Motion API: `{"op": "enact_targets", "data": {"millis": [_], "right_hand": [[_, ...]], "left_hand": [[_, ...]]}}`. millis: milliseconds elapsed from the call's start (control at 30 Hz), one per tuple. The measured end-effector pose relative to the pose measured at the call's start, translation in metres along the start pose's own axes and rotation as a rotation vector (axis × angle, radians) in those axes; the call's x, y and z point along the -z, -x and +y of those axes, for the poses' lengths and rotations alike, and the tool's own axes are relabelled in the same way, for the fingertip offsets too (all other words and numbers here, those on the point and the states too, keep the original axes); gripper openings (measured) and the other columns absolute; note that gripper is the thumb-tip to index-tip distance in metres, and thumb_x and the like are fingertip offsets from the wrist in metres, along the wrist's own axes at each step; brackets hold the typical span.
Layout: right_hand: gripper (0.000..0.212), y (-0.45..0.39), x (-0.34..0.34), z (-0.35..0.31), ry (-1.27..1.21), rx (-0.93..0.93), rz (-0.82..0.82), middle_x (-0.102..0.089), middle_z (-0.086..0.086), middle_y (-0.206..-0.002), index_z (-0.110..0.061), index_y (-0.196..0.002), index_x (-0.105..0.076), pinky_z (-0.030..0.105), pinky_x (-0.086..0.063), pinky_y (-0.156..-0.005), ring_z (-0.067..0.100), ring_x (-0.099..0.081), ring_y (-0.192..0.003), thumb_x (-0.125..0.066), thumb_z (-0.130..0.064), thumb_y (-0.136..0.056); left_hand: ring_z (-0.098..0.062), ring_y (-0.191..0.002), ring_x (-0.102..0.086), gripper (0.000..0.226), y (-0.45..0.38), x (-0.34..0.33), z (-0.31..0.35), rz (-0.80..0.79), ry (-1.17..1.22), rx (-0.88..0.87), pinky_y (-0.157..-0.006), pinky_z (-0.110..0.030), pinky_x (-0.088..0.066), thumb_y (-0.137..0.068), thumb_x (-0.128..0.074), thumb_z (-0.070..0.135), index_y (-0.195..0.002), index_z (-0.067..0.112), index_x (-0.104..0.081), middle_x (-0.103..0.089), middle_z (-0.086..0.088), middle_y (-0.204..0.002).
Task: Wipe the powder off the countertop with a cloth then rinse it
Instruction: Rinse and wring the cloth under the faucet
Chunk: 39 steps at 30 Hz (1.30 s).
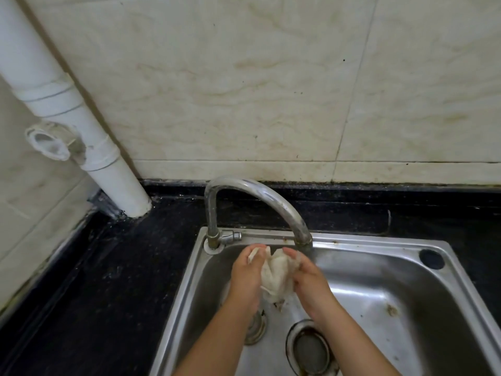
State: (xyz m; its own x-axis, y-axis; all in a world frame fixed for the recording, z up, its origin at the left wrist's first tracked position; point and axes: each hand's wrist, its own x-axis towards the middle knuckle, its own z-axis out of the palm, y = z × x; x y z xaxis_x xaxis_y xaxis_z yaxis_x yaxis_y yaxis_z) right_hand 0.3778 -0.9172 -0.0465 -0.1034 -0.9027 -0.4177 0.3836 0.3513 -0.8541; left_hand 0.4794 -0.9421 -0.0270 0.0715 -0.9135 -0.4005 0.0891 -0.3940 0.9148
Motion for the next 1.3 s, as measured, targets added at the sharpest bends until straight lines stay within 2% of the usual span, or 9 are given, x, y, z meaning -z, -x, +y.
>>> {"op": "enact_targets", "data": {"millis": [167, 400, 500, 700, 867, 967, 1067, 1167, 1300], "right_hand": [[0.043, -0.003, 0.005, 0.0, 0.152, 0.005, -0.041, -0.063, -0.003, -0.081, -0.023, -0.083, -0.055, 0.023, -0.049, -0.067, 0.012, -0.058, -0.076, -0.035, 0.014, -0.09], [0.052, -0.006, 0.0, 0.001, 0.174, -0.054, -0.087, -0.056, -0.002, -0.095, -0.018, -0.12, -0.047, 0.009, -0.043, -0.047, 0.007, -0.053, -0.079, -0.03, 0.017, -0.085], [0.046, -0.002, 0.002, -0.002, 0.099, -0.041, -0.08, -0.058, 0.0, -0.087, -0.015, -0.101, -0.053, 0.013, -0.045, -0.044, 0.012, -0.055, -0.074, -0.029, 0.02, -0.083], [0.033, 0.004, 0.016, 0.005, 0.178, 0.092, 0.047, -0.062, 0.01, -0.111, -0.018, -0.109, -0.057, 0.029, -0.053, -0.079, 0.025, -0.061, -0.101, -0.05, 0.006, -0.089], [0.035, 0.021, 0.027, 0.009, 0.369, 0.277, 0.12, -0.063, 0.009, -0.11, -0.032, -0.098, -0.056, 0.032, -0.051, -0.088, 0.023, -0.061, -0.1, -0.056, 0.001, -0.087], [0.027, 0.031, 0.027, 0.009, 0.499, 0.409, 0.122, -0.057, -0.001, -0.103, -0.037, -0.097, -0.052, 0.013, -0.046, -0.08, 0.012, -0.058, -0.093, -0.056, -0.012, -0.089], [0.021, 0.036, 0.022, 0.007, 0.647, 0.525, 0.118, -0.046, -0.016, -0.095, -0.018, -0.109, -0.057, -0.002, -0.037, -0.072, -0.003, -0.05, -0.085, -0.053, -0.016, -0.088], [0.033, 0.027, 0.022, 0.006, 0.866, 0.574, 0.098, -0.043, -0.005, -0.089, -0.006, -0.105, -0.059, 0.001, -0.035, -0.068, -0.005, -0.042, -0.075, -0.037, -0.026, -0.09], [0.023, -0.001, 0.035, 0.001, 0.987, 0.38, 0.179, -0.042, 0.002, -0.081, -0.01, -0.075, -0.048, 0.02, -0.029, -0.057, 0.012, -0.041, -0.071, -0.039, -0.008, -0.096]], "left_hand": [[-0.021, -0.078, -0.058, 0.014, -0.001, -0.009, -0.004, 0.004, 0.227, 0.019, -0.066, -0.029, -0.053, -0.094, -0.044, 0.007, -0.092, 0.011, -0.057, -0.062, -0.011, -0.088], [-0.02, -0.074, -0.059, 0.014, 0.004, -0.007, 0.001, 0.01, 0.335, -0.013, -0.056, -0.024, -0.054, -0.095, -0.042, 0.01, -0.095, 0.01, -0.056, -0.061, -0.01, -0.086], [-0.02, -0.076, -0.058, 0.013, 0.005, -0.005, 0.001, 0.032, 0.302, -0.021, -0.061, -0.027, -0.053, -0.095, -0.043, 0.011, -0.097, 0.012, -0.056, -0.061, -0.009, -0.089], [-0.023, -0.101, -0.058, 0.018, 0.0, -0.013, -0.014, 0.191, -0.105, -0.12, -0.094, -0.04, -0.046, -0.093, -0.048, 0.011, -0.094, 0.025, -0.06, -0.061, -0.002, -0.101], [-0.021, -0.091, -0.06, 0.014, -0.001, -0.031, -0.023, 0.189, -0.036, -0.035, -0.081, -0.03, -0.05, -0.091, -0.051, 0.008, -0.091, 0.019, -0.06, -0.064, -0.006, -0.097], [-0.015, -0.071, -0.057, 0.013, 0.0, -0.043, -0.028, 0.144, 0.008, 0.021, -0.063, -0.023, -0.048, -0.091, -0.053, 0.013, -0.078, 0.014, -0.056, -0.062, -0.006, -0.08], [-0.018, -0.065, -0.053, 0.026, 0.0, -0.05, -0.03, 0.02, 0.126, 0.153, -0.06, -0.027, -0.045, -0.095, -0.046, 0.018, -0.071, 0.011, -0.054, -0.055, -0.007, -0.068], [-0.016, -0.06, -0.05, 0.034, 0.008, -0.058, -0.027, -0.05, 0.222, 0.244, -0.058, -0.027, -0.042, -0.099, -0.038, 0.019, -0.069, 0.01, -0.051, -0.052, -0.005, -0.061], [-0.018, -0.071, -0.054, 0.028, 0.012, -0.061, -0.028, -0.029, 0.186, 0.242, -0.069, -0.028, -0.043, -0.099, -0.036, 0.023, -0.093, 0.005, -0.057, -0.056, -0.008, -0.077]]}}
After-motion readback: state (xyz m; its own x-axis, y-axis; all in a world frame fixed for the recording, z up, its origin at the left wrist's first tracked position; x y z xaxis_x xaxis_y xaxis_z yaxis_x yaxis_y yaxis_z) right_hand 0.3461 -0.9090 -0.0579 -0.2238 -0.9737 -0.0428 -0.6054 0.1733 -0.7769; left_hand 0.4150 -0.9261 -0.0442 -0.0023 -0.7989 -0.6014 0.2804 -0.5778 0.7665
